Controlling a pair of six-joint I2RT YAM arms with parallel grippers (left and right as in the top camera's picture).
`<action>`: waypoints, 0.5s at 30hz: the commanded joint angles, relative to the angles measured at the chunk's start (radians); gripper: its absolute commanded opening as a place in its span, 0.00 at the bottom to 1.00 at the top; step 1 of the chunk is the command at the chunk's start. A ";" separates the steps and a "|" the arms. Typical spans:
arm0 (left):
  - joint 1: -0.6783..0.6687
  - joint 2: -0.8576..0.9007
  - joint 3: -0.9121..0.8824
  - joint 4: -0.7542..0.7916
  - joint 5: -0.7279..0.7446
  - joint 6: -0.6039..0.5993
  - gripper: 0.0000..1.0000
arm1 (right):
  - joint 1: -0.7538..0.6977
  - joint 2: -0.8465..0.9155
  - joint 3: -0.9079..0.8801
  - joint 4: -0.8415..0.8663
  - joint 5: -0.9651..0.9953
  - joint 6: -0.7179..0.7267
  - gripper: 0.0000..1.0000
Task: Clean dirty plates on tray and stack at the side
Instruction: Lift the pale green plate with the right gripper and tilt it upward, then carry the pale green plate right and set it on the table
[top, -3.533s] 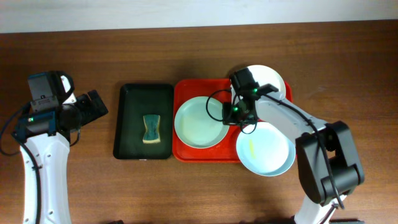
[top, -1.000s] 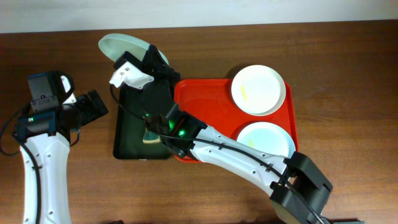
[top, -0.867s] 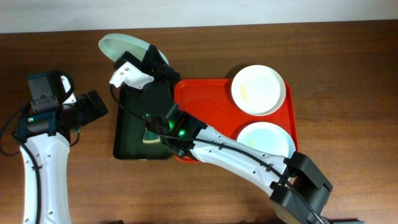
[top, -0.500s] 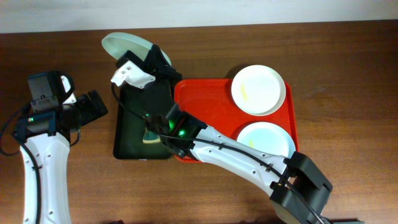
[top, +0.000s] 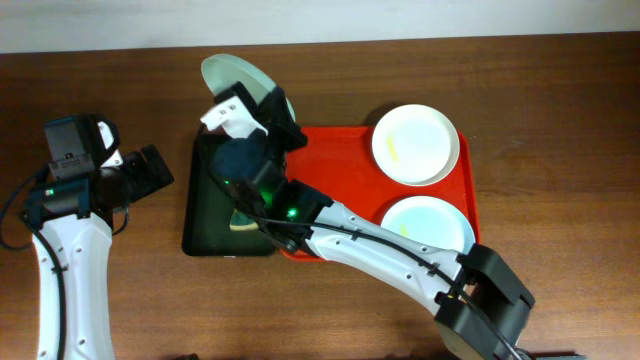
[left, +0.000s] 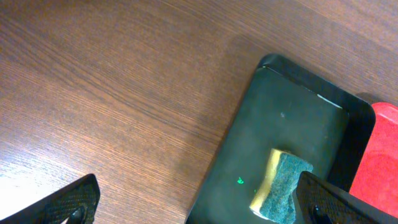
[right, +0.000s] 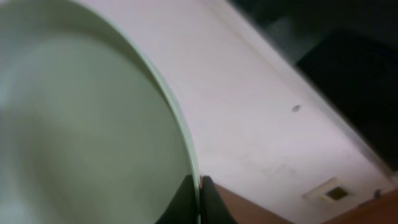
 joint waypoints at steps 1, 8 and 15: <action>0.004 -0.012 0.012 -0.002 0.000 0.003 0.99 | -0.008 -0.003 0.014 -0.254 -0.158 0.438 0.04; 0.004 -0.012 0.012 -0.002 0.000 0.003 0.99 | -0.077 -0.005 0.014 -0.529 -0.449 0.866 0.04; 0.004 -0.012 0.012 -0.002 0.000 0.003 0.99 | -0.142 -0.123 0.014 -0.560 -0.484 0.888 0.04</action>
